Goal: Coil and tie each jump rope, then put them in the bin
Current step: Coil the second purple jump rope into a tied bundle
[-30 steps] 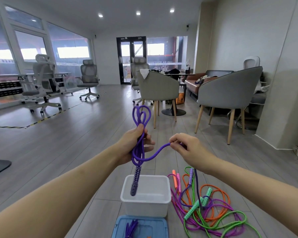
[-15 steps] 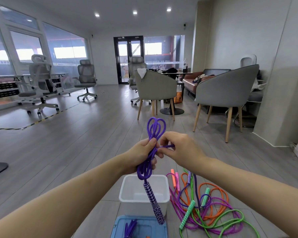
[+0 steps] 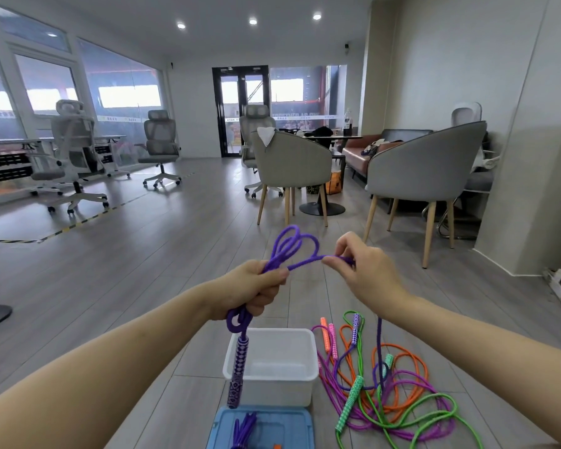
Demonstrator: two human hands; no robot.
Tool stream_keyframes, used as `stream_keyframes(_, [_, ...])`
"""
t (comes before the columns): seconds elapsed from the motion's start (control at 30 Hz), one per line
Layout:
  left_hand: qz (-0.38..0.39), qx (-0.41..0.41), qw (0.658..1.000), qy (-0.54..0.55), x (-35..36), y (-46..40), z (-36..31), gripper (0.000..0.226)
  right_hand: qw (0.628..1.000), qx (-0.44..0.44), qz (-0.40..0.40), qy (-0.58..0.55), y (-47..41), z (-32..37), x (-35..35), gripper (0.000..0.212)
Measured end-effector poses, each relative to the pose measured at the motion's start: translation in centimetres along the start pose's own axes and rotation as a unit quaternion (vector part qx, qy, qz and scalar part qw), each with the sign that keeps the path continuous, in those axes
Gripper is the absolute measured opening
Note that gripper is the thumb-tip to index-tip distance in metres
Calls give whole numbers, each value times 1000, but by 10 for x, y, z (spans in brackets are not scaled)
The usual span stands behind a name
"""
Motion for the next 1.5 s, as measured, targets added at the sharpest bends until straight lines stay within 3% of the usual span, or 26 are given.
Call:
stream_keyframes(0.13, [-77,37,986,146,-12,-3,-9,25,992,121,-17,-29,-5,-10,0,15])
stream_keyframes(0.23, [-99,49,961,253,-14,-5,-17,24,966,246,-38,-68,-2,-21,4,26])
stream_keyframes(0.3, [-103,56,957,265,-11,-6,-19,23,946,306,-56,-90,-2,-24,5,31])
stream_keyframes(0.4, [-117,56,958,255,-1,-10,-14,22,926,341,-68,-146,-4,-13,4,19])
stream_keyframes(0.47, [-129,55,956,256,7,-15,-10,20,918,347,-59,-184,-4,-1,7,12])
stream_keyframes(0.73, [-147,70,961,225,30,-22,-10,17,896,323,-24,-305,2,36,18,21])
stream_keyframes(1.0, [-143,87,962,214,46,-25,-8,21,880,315,-30,-355,2,49,17,4])
stream_keyframes(1.23, [-190,98,956,202,43,-28,-7,22,871,302,43,-384,2,58,21,25])
stream_keyframes(1.37, [-296,74,923,235,28,-29,-6,20,873,313,72,-366,3,55,19,18])
stream_keyframes(1.5, [-347,33,861,371,0,-31,-3,20,900,273,156,-302,13,48,19,12])
Point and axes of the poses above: each hand's wrist, its own y-axis away from the middle knuckle, its own x-axis out of the palm, z = x × y, the point moved 3 cm from there along -y, towards the middle knuckle, and after that the axes turned 13 degrees about -z, right-handed, at the moved point
